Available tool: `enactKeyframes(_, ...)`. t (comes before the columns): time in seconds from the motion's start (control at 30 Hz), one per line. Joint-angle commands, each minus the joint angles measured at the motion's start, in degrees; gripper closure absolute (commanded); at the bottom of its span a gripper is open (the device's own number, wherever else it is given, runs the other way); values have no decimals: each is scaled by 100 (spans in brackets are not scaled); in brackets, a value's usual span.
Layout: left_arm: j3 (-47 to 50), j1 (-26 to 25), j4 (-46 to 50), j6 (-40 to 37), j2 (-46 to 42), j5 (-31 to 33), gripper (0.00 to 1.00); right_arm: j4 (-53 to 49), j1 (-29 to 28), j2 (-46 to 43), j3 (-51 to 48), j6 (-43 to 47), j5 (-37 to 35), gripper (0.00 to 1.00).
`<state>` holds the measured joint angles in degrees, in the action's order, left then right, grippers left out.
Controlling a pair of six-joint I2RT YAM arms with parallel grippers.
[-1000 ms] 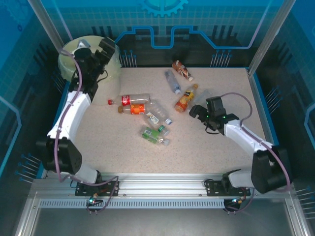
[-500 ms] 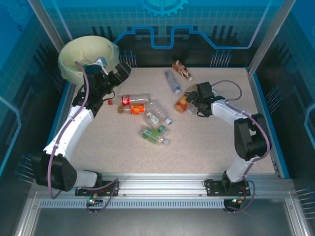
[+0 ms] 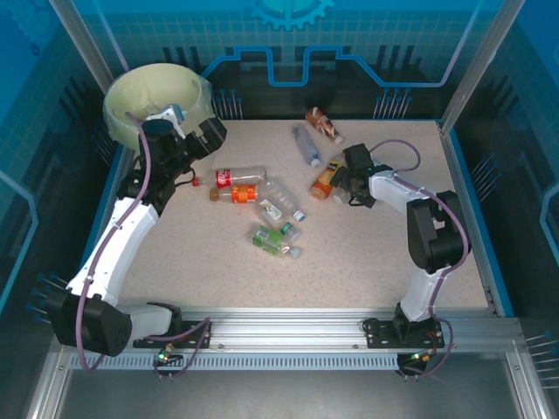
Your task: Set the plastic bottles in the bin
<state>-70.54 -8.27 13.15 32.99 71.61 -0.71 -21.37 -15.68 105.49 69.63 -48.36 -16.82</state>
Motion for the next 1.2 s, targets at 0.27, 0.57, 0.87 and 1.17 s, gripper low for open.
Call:
enactKeyframes(0.27, -81, -77, 145, -164, 130, -68, 1, 492, 71, -160, -350, 590, -225, 25)
enactKeyframes(0.57, -207, -186, 370, -228, 247, -200, 1, 813, 89, -365, -564, 1285, -143, 45)
enactKeyframes(0.87, -239, -914, 272, -152, 605, -446, 1, 706, 65, -1840, -1390, 1702, 72, 59)
enactKeyframes(1.17, -166, -1510, -18, -145, 998, -868, 1, 979, 65, -3307, -2178, 1762, 1404, 64)
